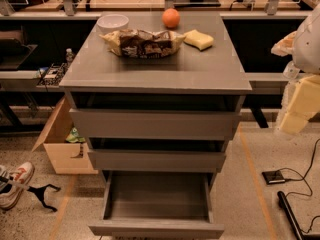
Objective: Close bottom drawer
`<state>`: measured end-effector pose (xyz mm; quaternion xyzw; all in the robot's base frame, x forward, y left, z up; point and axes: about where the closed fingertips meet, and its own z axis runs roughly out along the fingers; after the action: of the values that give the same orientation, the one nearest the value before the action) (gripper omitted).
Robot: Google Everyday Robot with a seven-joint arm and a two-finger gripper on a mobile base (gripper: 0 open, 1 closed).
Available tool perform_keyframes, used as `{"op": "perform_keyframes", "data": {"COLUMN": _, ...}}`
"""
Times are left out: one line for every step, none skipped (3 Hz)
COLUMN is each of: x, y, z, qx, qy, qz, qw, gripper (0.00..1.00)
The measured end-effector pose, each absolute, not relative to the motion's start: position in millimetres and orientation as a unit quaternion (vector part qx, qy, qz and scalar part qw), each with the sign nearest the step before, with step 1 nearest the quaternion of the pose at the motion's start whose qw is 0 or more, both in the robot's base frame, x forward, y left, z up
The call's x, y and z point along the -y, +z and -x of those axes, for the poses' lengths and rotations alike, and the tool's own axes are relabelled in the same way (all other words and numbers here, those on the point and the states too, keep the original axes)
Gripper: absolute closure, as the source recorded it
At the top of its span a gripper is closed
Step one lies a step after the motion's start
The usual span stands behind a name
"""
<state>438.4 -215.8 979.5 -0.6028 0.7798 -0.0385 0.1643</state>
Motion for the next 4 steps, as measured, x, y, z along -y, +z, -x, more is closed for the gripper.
{"op": "perform_keyframes", "data": {"x": 216, "y": 980, "z": -438, "qx": -0.78, "qy": -0.039, "qz": 0.603, "qw": 0.164, "gripper": 0.0}}
{"op": "perform_keyframes", "data": {"x": 214, "y": 972, "z": -440, "qx": -0.783, "qy": -0.027, "qz": 0.599, "qw": 0.166, "gripper": 0.0}}
{"op": "perform_keyframes", "data": {"x": 210, "y": 930, "z": -438, "qx": -0.8, "qy": 0.017, "qz": 0.578, "qw": 0.158, "gripper": 0.0}}
{"op": "perform_keyframes", "data": {"x": 207, "y": 861, "z": -427, "qx": -0.827, "qy": 0.047, "qz": 0.546, "qw": 0.127, "gripper": 0.0}}
